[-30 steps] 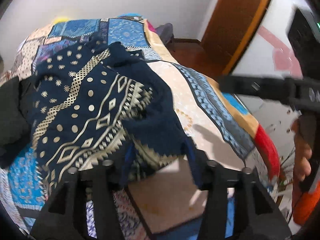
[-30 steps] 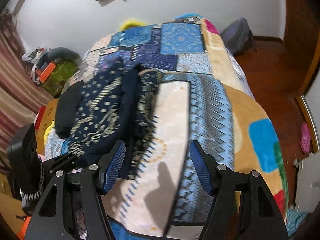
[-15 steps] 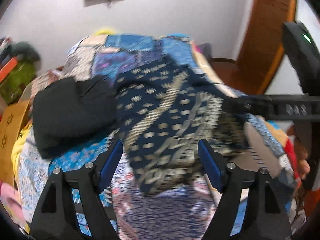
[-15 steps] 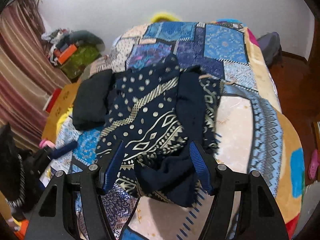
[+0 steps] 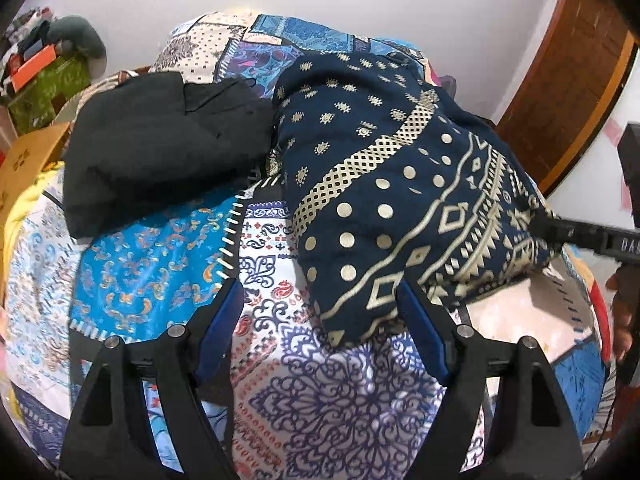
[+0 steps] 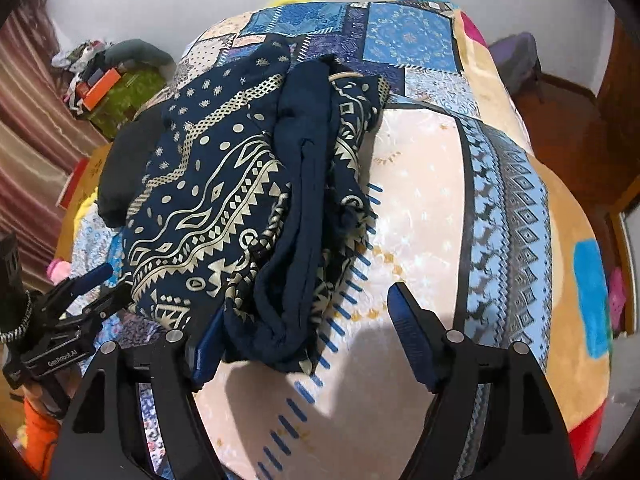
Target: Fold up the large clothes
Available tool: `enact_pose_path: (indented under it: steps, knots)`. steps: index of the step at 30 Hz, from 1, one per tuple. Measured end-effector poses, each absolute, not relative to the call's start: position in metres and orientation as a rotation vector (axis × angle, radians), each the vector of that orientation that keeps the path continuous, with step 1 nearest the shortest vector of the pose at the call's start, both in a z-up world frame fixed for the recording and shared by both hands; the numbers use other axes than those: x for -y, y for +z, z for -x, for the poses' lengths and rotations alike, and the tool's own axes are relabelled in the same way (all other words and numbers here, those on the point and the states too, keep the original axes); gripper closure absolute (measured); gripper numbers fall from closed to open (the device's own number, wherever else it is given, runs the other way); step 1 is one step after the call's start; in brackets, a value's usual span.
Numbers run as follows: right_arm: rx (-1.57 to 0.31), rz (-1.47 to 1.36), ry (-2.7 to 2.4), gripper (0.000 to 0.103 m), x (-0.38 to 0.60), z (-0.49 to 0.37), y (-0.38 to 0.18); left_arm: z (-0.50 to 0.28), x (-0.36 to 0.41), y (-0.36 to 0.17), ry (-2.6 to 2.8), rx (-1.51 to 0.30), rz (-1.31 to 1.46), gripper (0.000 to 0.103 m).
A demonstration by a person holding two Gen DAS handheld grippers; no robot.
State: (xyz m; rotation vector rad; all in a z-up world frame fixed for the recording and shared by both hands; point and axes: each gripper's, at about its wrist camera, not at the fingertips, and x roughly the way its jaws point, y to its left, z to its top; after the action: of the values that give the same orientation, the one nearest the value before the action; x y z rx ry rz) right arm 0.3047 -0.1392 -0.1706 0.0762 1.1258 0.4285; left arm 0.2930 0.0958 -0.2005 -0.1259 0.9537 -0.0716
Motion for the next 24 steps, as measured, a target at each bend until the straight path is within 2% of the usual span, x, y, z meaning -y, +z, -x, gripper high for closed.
enact_pose_path:
  steps: [5, 11, 22, 24]
  knots:
    - [-1.063, -0.062, 0.446, 0.031, 0.137, -0.303, -0.137, -0.291, -0.102, -0.175, -0.034, -0.899, 0.061, 0.025]
    - [-1.018, -0.071, 0.445, 0.03, 0.122, -0.325, -0.122, -0.324, -0.125, -0.166, -0.017, -0.884, 0.121, 0.025]
    - [-1.109, -0.05, 0.434, 0.029, 0.107, -0.37, -0.171, -0.392, -0.139, -0.209, -0.201, -1.006, 0.367, 0.025]
    - [-1.124, -0.077, 0.447, 0.026, 0.115, -0.373, -0.175, -0.402, -0.14, -0.216, -0.238, -1.013, 0.426, 0.024]
